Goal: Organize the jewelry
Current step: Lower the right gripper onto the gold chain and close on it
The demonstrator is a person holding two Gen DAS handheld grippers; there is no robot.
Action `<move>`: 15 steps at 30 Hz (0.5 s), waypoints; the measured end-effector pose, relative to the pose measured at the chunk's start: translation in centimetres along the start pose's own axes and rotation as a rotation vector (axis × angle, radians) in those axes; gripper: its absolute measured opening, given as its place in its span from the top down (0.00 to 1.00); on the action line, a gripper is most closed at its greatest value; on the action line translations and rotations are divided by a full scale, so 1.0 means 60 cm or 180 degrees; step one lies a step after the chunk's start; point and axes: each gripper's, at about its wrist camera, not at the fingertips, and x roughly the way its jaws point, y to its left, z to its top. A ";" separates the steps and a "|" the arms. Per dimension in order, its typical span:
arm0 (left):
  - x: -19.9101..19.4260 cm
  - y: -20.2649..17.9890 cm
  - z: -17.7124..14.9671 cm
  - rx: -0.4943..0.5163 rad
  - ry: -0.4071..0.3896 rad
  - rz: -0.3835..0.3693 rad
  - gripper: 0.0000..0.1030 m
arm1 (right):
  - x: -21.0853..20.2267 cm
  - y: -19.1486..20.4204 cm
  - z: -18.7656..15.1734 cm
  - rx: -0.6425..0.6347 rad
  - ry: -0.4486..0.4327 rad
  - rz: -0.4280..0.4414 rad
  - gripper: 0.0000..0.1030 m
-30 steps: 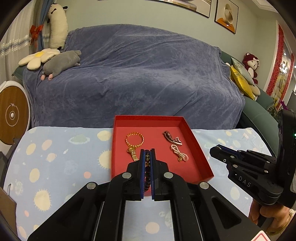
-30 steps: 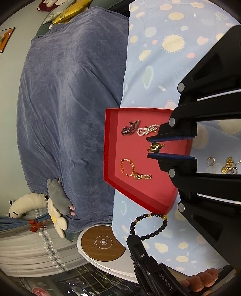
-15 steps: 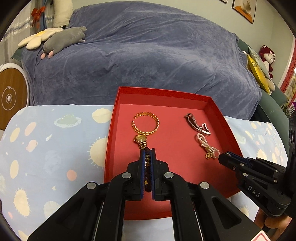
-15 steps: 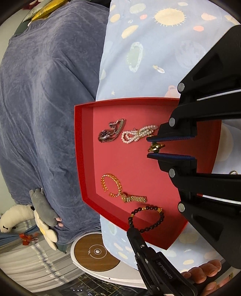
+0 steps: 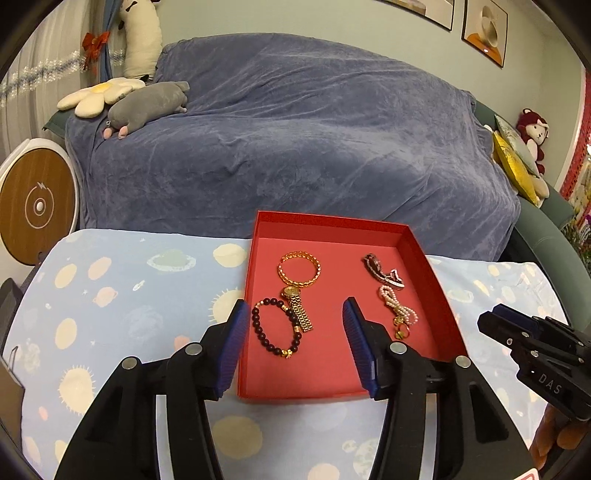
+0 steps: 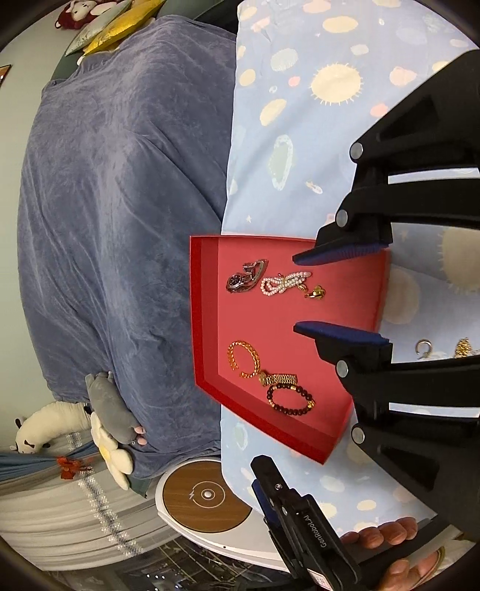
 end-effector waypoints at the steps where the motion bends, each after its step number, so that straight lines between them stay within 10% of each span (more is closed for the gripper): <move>1: -0.016 0.002 -0.003 -0.0026 -0.0015 -0.0018 0.44 | -0.016 0.002 -0.007 -0.0005 -0.0015 -0.0001 0.70; 15: -0.088 0.016 -0.167 -0.0191 0.0438 -0.0115 0.43 | -0.068 0.050 -0.182 -0.0091 0.0412 0.0168 0.68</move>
